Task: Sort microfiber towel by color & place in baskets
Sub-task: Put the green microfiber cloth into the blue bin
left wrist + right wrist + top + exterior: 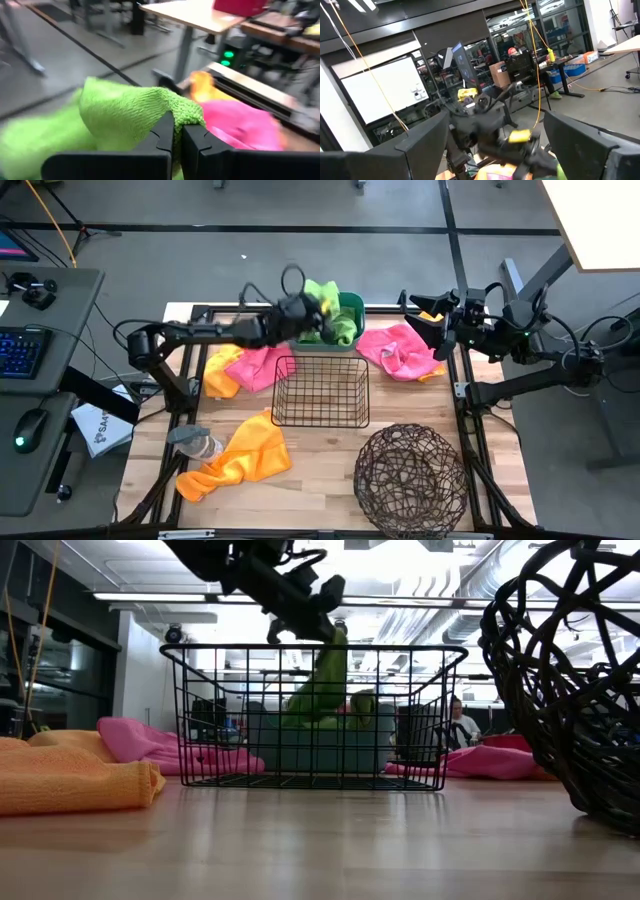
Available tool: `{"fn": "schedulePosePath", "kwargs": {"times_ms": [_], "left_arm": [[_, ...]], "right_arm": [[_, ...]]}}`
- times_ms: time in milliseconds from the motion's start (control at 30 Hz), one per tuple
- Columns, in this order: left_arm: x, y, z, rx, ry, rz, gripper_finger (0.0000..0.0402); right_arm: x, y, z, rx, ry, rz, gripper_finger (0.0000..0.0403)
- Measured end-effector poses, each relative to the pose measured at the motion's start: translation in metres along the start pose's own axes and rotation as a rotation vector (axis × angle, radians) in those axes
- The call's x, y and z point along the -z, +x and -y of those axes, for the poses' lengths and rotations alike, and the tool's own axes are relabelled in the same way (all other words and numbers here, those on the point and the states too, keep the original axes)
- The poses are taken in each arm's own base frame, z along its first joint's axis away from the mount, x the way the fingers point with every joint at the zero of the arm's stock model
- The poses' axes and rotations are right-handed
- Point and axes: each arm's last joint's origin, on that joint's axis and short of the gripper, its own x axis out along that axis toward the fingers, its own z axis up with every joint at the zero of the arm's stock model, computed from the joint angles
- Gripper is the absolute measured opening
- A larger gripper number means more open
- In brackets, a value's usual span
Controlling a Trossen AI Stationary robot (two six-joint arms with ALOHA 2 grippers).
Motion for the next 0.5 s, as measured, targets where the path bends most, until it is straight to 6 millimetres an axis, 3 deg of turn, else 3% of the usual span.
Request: {"fn": "schedulePosePath", "kwargs": {"times_ms": [167,333,400,500], "left_arm": [[0.021,-0.013,0.031,0.147,-0.168,-0.062,0.0000],[0.028,-0.026,0.055,0.182,-0.055,-0.055,0.0000],[0.024,-0.023,0.047,0.085,0.003,-0.015,0.0000],[0.015,-0.009,0.019,-0.029,0.074,0.024,0.0000]], "right_arm": [[0.000,0.000,0.000,0.000,-0.001,0.000,0.0323],[0.000,0.000,0.000,0.001,-0.019,0.000,0.0323],[0.000,0.000,0.000,0.003,-0.018,0.001,0.0323],[0.000,0.000,0.001,0.022,-0.018,0.006,0.0323]]}}
